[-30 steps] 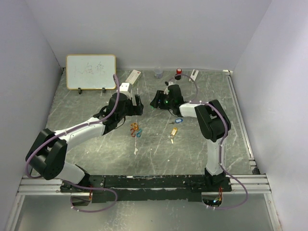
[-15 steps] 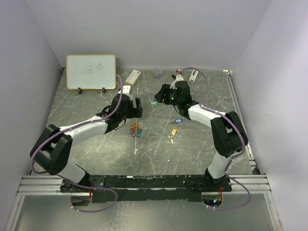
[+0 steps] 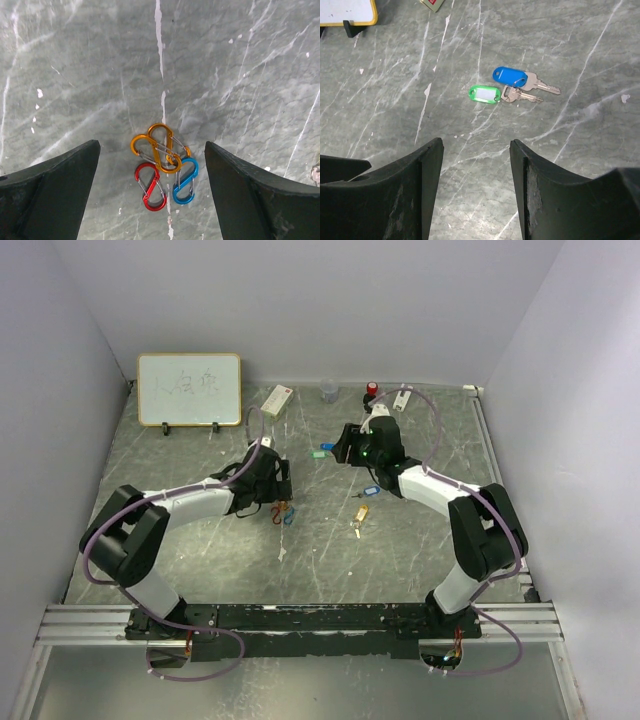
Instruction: Put the keys on the keyring
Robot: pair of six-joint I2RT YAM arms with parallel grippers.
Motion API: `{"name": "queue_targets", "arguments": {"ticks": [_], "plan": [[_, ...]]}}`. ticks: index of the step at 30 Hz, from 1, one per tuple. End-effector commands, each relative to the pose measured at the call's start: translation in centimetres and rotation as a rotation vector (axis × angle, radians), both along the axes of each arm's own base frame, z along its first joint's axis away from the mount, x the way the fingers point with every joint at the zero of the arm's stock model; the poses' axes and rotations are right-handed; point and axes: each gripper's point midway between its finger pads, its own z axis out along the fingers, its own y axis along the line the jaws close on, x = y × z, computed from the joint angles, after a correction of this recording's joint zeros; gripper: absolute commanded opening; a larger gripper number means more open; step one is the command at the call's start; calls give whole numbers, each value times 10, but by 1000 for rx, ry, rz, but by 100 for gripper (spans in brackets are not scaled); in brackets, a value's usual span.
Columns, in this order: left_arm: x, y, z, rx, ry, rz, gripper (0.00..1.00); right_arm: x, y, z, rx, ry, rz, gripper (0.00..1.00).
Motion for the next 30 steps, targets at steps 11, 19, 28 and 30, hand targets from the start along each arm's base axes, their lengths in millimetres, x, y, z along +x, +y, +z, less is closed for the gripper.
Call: {"name": "queue_targets", "arguments": {"ticks": [11,19,28,30], "plan": [[-27,-17,-13,-27,65,-34,97,-3,-11,2,-19,-22,-25,57],[-33,-27,-19,-57,85,-63,97,-3,-14,3,-17,-23,-36,57],[-32,-37,-23,-84,100,-86,97,-3,-16,2,-20,-22,-42,57],[-31,-38,-24,-83,99,-88,97,-3,-16,1,-20,-20,-43,57]]}}
